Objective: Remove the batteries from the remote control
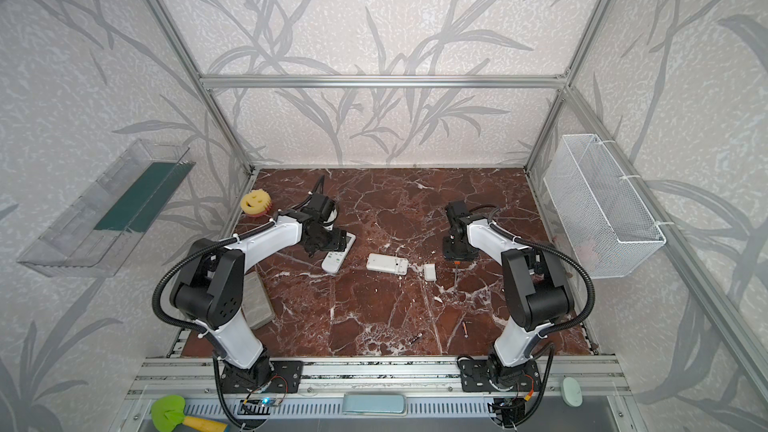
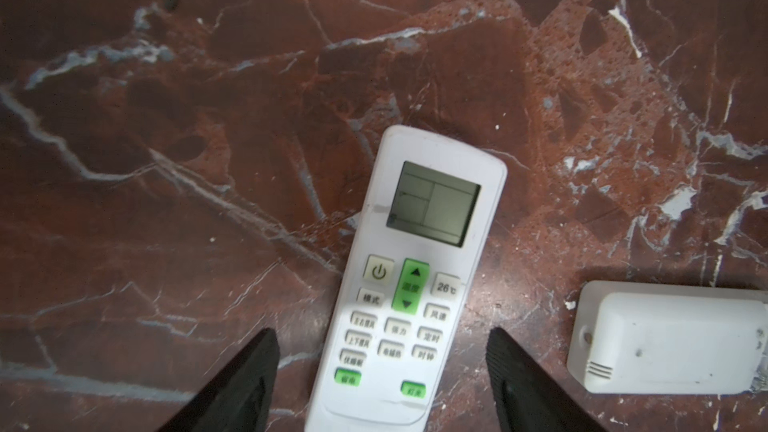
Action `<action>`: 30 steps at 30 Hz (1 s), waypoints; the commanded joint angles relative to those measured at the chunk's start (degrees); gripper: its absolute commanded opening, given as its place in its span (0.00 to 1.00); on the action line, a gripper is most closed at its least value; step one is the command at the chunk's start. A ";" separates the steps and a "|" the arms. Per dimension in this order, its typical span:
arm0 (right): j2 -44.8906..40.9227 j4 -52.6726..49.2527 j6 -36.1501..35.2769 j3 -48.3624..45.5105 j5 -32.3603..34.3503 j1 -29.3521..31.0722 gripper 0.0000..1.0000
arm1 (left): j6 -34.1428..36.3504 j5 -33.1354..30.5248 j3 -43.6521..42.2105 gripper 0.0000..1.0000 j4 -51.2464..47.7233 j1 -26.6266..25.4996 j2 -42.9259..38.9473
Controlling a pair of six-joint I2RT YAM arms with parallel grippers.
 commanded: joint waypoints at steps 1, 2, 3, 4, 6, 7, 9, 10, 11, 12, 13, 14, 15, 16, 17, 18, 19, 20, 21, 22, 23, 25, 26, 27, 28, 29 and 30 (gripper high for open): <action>-4.04 -0.86 -0.28 0.42 -1.21 -0.18 0.48 | 3.74 2.41 2.56 0.83 -1.55 -0.14 3.14; -4.87 -0.94 -0.19 0.29 -1.63 -0.18 0.50 | 3.86 2.56 3.17 0.84 -1.67 -0.14 4.26; -5.68 -1.14 -0.32 0.33 -2.49 -0.18 0.51 | 4.04 2.69 3.75 0.84 -1.74 -0.23 5.32; -6.51 -1.33 -0.45 0.36 -3.20 -0.18 0.52 | 4.18 2.83 4.24 0.84 -1.55 -0.23 6.30; -8.12 -1.67 -0.51 0.30 -4.42 -0.18 0.53 | 4.31 2.81 4.96 0.85 -1.60 -0.48 7.83; -9.02 -1.82 -0.37 0.22 -4.94 -0.14 0.53 | 4.41 2.41 5.20 0.85 -1.53 -0.70 8.48; -10.81 -1.91 -0.04 -0.05 -5.98 0.00 0.53 | 4.58 1.08 5.46 0.85 -1.17 -1.08 9.40; -11.94 -1.80 0.12 -0.23 -6.45 0.13 0.53 | 4.26 0.47 5.52 0.85 -1.11 -1.23 9.69; -13.01 -1.61 0.31 -0.45 -6.80 0.33 0.53 | 3.84 -0.55 5.66 0.84 -1.23 -1.36 10.06; -14.57 -1.13 0.64 -0.80 -7.33 0.73 0.53 | 3.16 -1.69 5.65 0.82 -1.46 -1.54 10.21; -15.98 -0.55 1.03 -1.23 -7.91 1.09 0.53 | 2.62 -2.71 5.73 0.78 -1.69 -1.70 10.11; -17.20 -0.12 1.57 -1.66 -8.29 1.43 0.53 | 2.32 -3.48 5.58 0.75 -1.70 -1.84 9.89; -18.27 0.28 2.05 -1.95 -8.42 1.85 0.52 | 2.09 -4.12 5.27 0.71 -1.57 -2.05 9.37; -19.51 0.51 2.51 -2.08 -8.53 2.46 0.52 | 1.94 -4.75 4.71 0.68 -1.20 -2.31 8.63; -20.42 0.64 2.86 -2.13 -8.46 3.23 0.53 | 1.78 -5.13 4.02 0.64 -0.73 -2.55 7.72; -21.33 0.88 3.29 -2.15 -8.36 3.97 0.53 | 1.55 -5.33 3.52 0.61 -0.27 -2.68 6.82; -22.02 1.35 3.77 -2.22 -8.42 4.76 0.53 | 1.31 -5.53 3.13 0.58 -0.03 -2.84 6.08; -22.76 1.90 4.38 -2.50 -8.76 5.80 0.52 | 0.85 -5.61 2.76 0.54 0.08 -2.86 5.27; -23.46 3.23 5.16 -2.87 -9.36 6.95 0.52 | 0.35 -5.62 2.52 0.52 -0.06 -2.86 4.75; -24.21 4.91 6.07 -3.49 -9.81 8.29 0.52 | -0.02 -5.52 2.47 0.52 -0.19 -2.86 4.23; -24.79 6.35 6.86 -4.03 -9.93 9.74 0.52 | -0.38 -5.25 2.32 0.51 -0.28 -2.89 3.75; -26.19 9.86 9.00 -5.33 -9.85 13.46 0.52 | -1.25 -3.94 1.80 0.49 -0.28 -2.95 2.42; -26.80 11.71 9.89 -6.05 -9.93 15.10 0.52 | -1.66 -3.40 1.56 0.49 -0.28 -2.95 1.57; -27.43 14.20 11.07 -6.96 -9.93 17.24 0.51 | -2.36 -2.51 1.21 0.48 -0.20 -2.95 0.46; -27.87 16.46 12.24 -7.91 -9.88 19.02 0.50 | -2.98 -1.74 0.92 0.48 -0.19 -2.95 -0.72; -28.28 19.32 13.75 -9.12 -10.00 21.01 0.49 | -3.88 -1.03 0.58 0.47 -0.03 -2.95 -2.35; -28.60 22.76 15.31 -10.48 -10.33 22.81 0.48 | -5.00 -0.63 0.17 0.46 -0.03 -2.95 -3.94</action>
